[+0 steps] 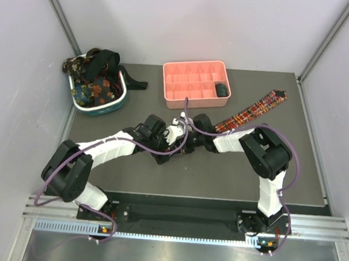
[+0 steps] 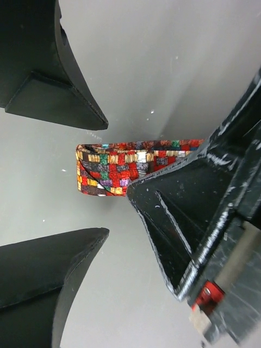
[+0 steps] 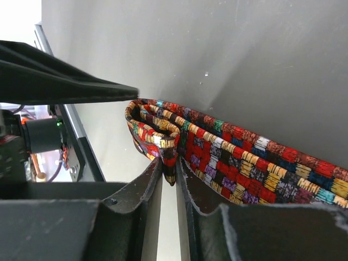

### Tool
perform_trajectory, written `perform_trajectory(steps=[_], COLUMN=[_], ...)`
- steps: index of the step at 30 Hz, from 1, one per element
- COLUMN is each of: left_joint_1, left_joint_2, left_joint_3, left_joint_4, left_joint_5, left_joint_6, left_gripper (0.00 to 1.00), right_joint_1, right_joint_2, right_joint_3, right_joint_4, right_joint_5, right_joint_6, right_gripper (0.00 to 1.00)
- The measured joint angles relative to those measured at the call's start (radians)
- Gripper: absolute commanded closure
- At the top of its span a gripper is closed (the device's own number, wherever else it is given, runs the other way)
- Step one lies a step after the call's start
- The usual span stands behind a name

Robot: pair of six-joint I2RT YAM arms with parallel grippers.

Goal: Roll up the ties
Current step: Roll the tie

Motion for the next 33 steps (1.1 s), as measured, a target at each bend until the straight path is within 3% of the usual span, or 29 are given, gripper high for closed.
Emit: perform_trajectory(steps=[25, 33], left_joint_1=[0.000, 0.000], left_joint_2=[0.142, 0.142], left_joint_3=[0.048, 0.049], left_joint_4=[-0.007, -0.009], left_joint_5=[-0.040, -0.042], left_joint_6=[0.078, 0.078], left_gripper=[0.49, 0.54], right_joint_1=[-0.007, -0.007], right_joint_2=[0.016, 0.017], right_joint_3=[0.000, 0.000], right_joint_4=[0.053, 0.055], right_joint_5=[-0.010, -0.013], right_joint_6=[0.023, 0.024], right_gripper=[0.79, 0.66])
